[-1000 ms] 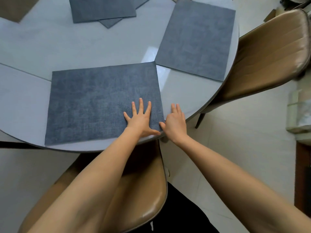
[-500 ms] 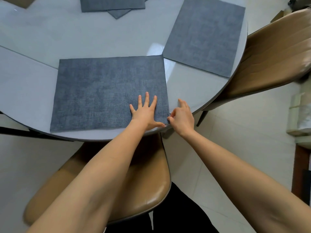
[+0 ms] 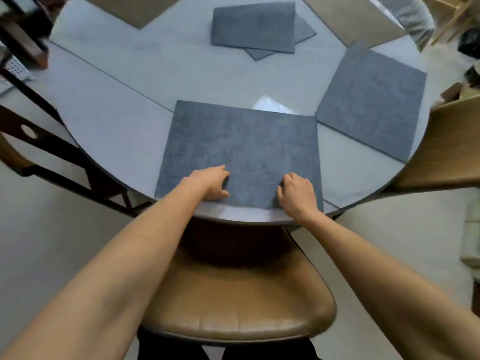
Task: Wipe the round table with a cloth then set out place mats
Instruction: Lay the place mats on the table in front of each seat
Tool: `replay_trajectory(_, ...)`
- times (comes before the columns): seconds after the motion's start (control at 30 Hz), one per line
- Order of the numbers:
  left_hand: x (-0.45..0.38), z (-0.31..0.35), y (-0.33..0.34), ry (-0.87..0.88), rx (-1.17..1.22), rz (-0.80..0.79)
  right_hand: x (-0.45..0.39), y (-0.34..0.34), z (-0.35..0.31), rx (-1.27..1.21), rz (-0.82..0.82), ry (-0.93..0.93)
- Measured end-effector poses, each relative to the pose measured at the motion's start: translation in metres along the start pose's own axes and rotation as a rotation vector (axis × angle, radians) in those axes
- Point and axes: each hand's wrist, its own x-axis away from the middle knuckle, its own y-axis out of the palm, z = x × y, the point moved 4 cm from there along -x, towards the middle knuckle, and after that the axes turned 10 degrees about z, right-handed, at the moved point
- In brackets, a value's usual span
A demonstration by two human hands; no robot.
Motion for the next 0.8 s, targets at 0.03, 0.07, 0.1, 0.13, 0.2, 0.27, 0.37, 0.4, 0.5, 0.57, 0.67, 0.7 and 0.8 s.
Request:
replay_trajectory(0.03, 0.008, -0.017, -0.013, -0.003, -0.022, 0.020, -0.009, -0.008, -0.026, -0.044, -0.008, 0.011)
replay_trajectory(0.07, 0.011, -0.023, -0.021, -0.008, -0.032, 0.025, -0.016, -0.014, -0.039, -0.090, -0.049, 0.035)
replay_trajectory(0.1, 0.021, -0.042, -0.032, -0.014, -0.040, 0.047, -0.026, -0.021, -0.064, -0.120, -0.063, 0.039)
replay_trajectory(0.13, 0.033, -0.064, -0.042, -0.001, -0.050, 0.075, -0.033, -0.026, -0.092, -0.135, -0.068, 0.039)
replay_trajectory(0.2, 0.060, -0.118, -0.069, 0.048, -0.081, 0.123, -0.044, -0.040, -0.158, -0.143, -0.056, 0.037)
replay_trajectory(0.27, 0.082, -0.177, -0.105, 0.034, -0.099, 0.214, -0.057, -0.057, -0.222, -0.160, -0.018, 0.037)
replay_trajectory(0.37, 0.110, -0.251, -0.144, -0.043, -0.078, 0.270, -0.068, -0.073, -0.299, -0.182, 0.007, 0.025)
replay_trajectory(0.4, 0.115, -0.260, -0.150, -0.054, -0.078, 0.266, -0.068, -0.077, -0.311, -0.172, 0.000, 0.023)
replay_trajectory(0.5, 0.128, -0.297, -0.166, -0.017, -0.103, 0.303, -0.065, -0.083, -0.348, -0.184, 0.009, 0.066)
replay_trajectory(0.57, 0.126, -0.313, -0.184, 0.025, -0.093, 0.363, -0.074, -0.091, -0.360, -0.201, 0.038, 0.126)
replay_trajectory(0.67, 0.118, -0.328, -0.205, 0.054, -0.082, 0.409, -0.098, -0.099, -0.363, -0.220, 0.067, 0.190)
replay_trajectory(0.7, 0.113, -0.337, -0.211, 0.055, -0.087, 0.409, -0.109, -0.097, -0.367, -0.245, 0.079, 0.207)
replay_trajectory(0.8, 0.101, -0.352, -0.223, 0.056, -0.137, 0.409, -0.123, -0.087, -0.372, -0.290, 0.097, 0.240)
